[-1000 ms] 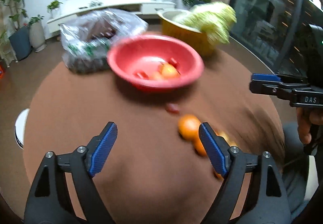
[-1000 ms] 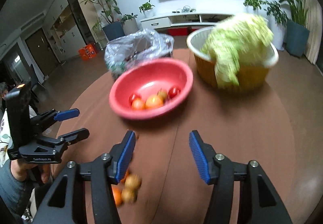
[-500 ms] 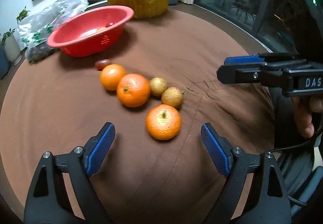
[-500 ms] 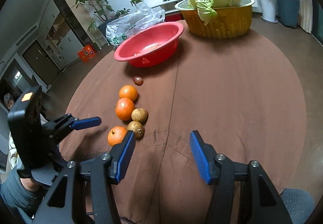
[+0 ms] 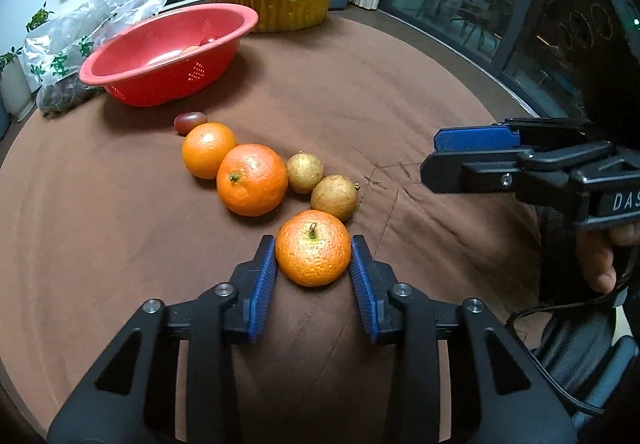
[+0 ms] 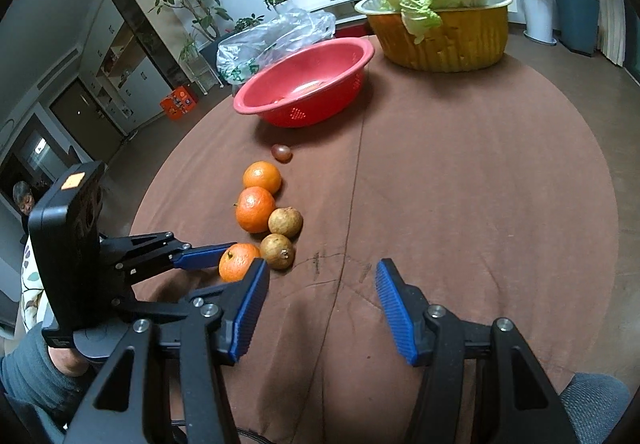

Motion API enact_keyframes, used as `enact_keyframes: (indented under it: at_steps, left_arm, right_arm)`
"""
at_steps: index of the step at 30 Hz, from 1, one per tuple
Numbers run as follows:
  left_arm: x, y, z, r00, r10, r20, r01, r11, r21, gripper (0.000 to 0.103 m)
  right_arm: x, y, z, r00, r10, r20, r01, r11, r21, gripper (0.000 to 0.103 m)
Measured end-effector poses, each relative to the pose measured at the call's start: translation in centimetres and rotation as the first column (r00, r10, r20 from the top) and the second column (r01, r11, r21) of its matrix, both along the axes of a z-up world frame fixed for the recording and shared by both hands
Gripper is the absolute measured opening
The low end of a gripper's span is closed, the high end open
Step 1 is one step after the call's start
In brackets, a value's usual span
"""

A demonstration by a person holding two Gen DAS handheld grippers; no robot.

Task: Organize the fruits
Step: 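Grasp an orange with the left tool while the right tool grasps a brown pear, then carry orange and pear into the red bowl and open both tools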

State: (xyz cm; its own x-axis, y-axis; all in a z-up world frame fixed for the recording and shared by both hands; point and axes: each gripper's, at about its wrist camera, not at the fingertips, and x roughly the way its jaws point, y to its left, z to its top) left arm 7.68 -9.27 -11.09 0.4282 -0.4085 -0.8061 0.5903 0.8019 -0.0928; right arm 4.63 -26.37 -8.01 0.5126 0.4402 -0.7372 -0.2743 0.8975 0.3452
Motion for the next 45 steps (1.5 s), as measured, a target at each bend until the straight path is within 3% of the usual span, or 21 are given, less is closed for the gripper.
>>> enact_keyframes:
  at_steps: [9,18,31,37,45]
  left_arm:
    - [-0.5,3.0,1.0,0.998,0.056,-0.002,-0.056,0.998,-0.043,0.034]
    - [-1.1,7.5,1.0,0.988,0.154,-0.008,-0.154,0.987,-0.040,0.034]
    - [-1.4,8.2,0.4,0.985,0.170,-0.022,-0.172,0.983,-0.059,0.034]
    - [-1.4,8.2,0.4,0.985,0.174,-0.023,-0.175,0.982,-0.064,0.034]
    - [-1.0,8.9,1.3,0.982,0.189,-0.015,-0.189,0.979,-0.082,0.034]
  right_arm:
    - [0.0,2.9,0.1,0.997,0.073,0.012,-0.072,0.996,-0.057,0.053]
    - [1.4,6.4,-0.7,0.990,0.142,0.017,-0.138,0.979,-0.153,0.046]
    - [1.8,8.9,-2.4,0.983,0.184,0.026,-0.166,0.930,-0.328,0.030]
    - [1.8,8.5,-2.3,0.985,0.171,0.023,-0.155,0.936,-0.316,0.027]
    - [1.4,6.6,-0.9,0.991,0.129,0.018,-0.122,0.969,-0.216,0.027]
